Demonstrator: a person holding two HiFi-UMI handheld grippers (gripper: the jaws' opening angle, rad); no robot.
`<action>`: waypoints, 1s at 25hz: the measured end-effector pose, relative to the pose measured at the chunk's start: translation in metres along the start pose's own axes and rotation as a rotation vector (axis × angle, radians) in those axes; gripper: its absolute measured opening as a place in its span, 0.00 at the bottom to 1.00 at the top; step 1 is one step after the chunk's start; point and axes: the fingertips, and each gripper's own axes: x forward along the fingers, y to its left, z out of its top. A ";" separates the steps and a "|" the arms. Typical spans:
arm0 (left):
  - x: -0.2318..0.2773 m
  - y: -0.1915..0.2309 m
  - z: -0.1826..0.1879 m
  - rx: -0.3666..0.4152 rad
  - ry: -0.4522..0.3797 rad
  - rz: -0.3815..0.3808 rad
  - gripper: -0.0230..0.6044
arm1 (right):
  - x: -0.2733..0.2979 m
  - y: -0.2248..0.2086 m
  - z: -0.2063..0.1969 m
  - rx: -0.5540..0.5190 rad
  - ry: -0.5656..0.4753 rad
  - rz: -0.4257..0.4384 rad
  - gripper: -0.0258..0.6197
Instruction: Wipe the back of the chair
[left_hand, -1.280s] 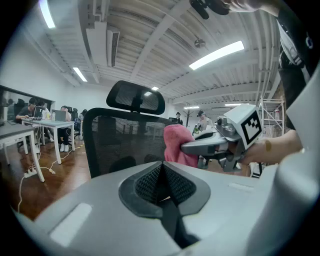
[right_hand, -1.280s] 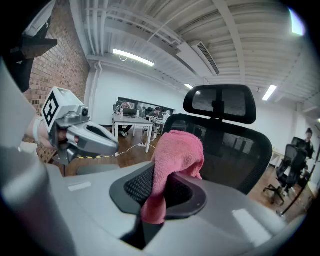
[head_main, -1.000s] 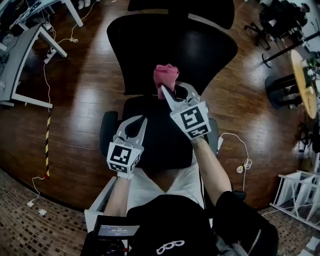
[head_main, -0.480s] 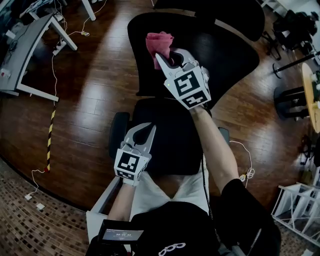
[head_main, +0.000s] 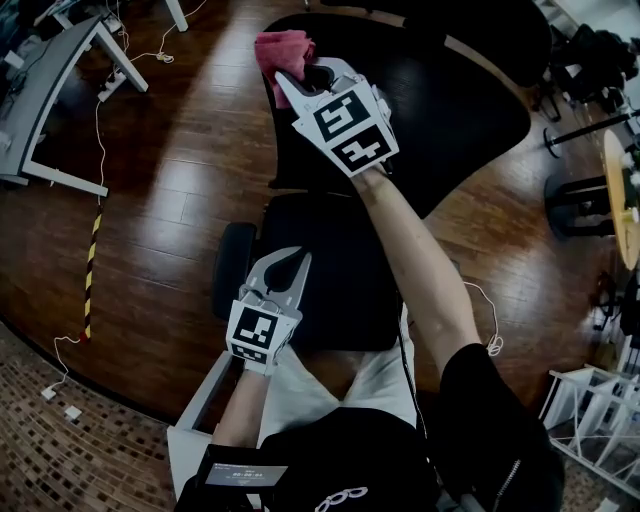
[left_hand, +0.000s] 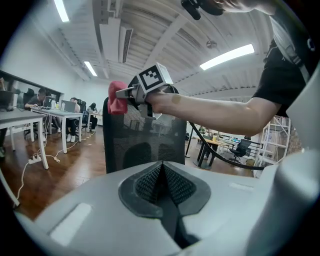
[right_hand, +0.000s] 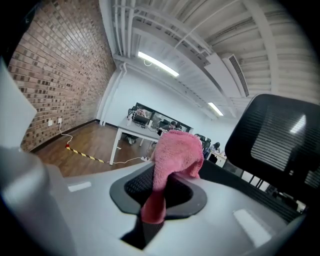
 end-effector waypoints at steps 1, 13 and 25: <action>0.000 0.000 -0.001 0.001 0.002 -0.002 0.02 | 0.005 0.000 0.003 -0.006 -0.003 0.005 0.10; -0.004 0.022 -0.007 -0.019 0.026 0.035 0.02 | 0.045 -0.026 -0.015 0.085 0.052 -0.032 0.10; 0.018 0.004 -0.018 -0.012 0.059 -0.001 0.02 | -0.020 -0.095 -0.060 0.200 0.073 -0.167 0.10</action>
